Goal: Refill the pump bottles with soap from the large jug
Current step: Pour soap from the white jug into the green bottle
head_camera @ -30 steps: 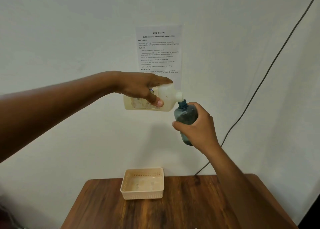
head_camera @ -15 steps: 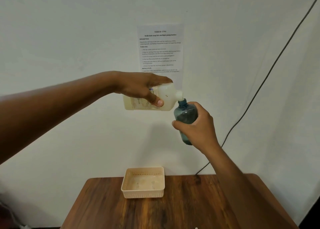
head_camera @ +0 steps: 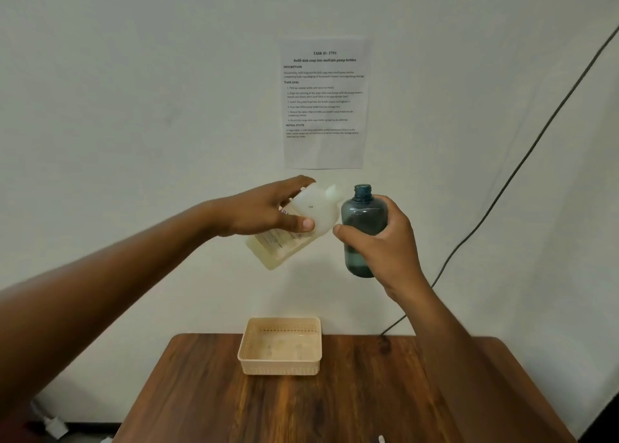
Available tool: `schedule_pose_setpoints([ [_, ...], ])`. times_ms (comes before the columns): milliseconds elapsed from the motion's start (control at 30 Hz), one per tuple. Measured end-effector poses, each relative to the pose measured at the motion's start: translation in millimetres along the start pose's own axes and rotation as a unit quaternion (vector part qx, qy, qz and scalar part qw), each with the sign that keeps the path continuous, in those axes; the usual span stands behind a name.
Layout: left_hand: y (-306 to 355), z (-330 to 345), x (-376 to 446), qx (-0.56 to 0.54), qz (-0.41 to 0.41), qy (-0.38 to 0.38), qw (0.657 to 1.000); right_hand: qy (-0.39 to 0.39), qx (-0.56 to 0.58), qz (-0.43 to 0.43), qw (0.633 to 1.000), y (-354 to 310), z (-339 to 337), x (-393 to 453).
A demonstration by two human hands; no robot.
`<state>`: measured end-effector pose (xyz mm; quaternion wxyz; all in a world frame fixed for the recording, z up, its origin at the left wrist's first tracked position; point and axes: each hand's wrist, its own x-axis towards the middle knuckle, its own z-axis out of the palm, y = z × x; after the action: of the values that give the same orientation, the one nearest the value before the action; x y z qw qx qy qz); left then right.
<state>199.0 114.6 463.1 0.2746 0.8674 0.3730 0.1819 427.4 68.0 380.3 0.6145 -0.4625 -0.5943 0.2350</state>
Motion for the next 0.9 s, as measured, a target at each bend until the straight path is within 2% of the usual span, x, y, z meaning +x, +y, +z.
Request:
schedule_pose_setpoints([
  [233, -40.9, 33.5, -31.0, -0.112, -0.029, 0.042, 0.992, -0.019, -0.012, 0.02, 1.0, 15.6, 24.0, -10.2],
  [533, -116.9, 70.3, -82.5, -0.184, -0.089, 0.084, 0.975, -0.06, -0.026, 0.061, 0.996, 51.8, 74.1, -47.7],
  [700, -164.4, 105.0, -117.1, -0.201, -0.144, 0.109, 0.963, -0.069, -0.038, 0.077, 0.994, 74.4, 95.0, -73.1],
  [900, -219.6, 151.9, -155.7, -0.167, -0.218, 0.095, 0.957, -0.092, -0.032, 0.096, 0.991, 97.6, 114.7, -99.3],
])
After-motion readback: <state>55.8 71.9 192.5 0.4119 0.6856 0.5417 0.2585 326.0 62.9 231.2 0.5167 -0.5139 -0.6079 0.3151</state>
